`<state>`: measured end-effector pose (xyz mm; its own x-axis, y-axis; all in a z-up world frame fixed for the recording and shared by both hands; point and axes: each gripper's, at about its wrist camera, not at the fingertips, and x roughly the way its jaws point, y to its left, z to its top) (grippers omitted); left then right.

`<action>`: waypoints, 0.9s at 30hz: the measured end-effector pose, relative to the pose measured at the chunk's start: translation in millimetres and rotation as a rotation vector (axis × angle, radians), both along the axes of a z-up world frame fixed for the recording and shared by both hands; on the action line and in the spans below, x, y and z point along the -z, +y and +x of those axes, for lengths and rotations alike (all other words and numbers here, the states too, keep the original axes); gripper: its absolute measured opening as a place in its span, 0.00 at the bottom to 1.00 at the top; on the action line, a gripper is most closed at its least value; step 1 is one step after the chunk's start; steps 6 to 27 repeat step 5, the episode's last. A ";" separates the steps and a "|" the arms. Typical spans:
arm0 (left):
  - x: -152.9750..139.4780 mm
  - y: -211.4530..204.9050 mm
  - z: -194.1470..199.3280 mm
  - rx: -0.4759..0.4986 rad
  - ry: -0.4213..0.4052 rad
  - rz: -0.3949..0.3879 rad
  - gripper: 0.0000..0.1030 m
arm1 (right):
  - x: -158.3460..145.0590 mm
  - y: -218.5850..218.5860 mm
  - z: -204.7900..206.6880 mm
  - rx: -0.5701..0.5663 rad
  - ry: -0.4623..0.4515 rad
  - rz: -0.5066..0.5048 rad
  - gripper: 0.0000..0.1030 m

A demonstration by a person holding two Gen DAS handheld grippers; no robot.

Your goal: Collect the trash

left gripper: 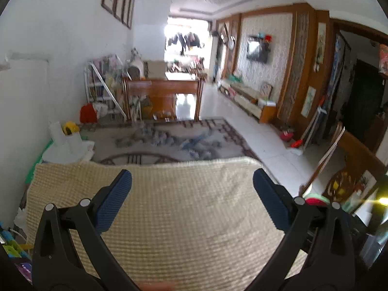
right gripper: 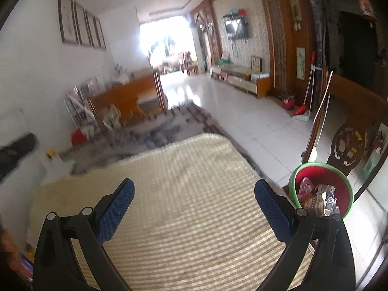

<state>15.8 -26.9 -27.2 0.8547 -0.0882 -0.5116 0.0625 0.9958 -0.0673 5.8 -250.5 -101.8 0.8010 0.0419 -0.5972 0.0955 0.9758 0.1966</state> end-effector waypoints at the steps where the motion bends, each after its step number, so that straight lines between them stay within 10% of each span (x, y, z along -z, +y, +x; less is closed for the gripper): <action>1: 7.3 3.3 0.4 -0.005 0.018 0.010 0.95 | 15.4 2.2 10.5 -0.009 0.030 -0.031 0.93; 5: 29.2 16.0 -5.7 -0.025 0.045 0.038 0.95 | 79.7 9.7 50.0 -0.074 0.137 -0.145 0.93; 27: 29.2 16.0 -5.7 -0.025 0.045 0.038 0.95 | 79.7 9.7 50.0 -0.074 0.137 -0.145 0.93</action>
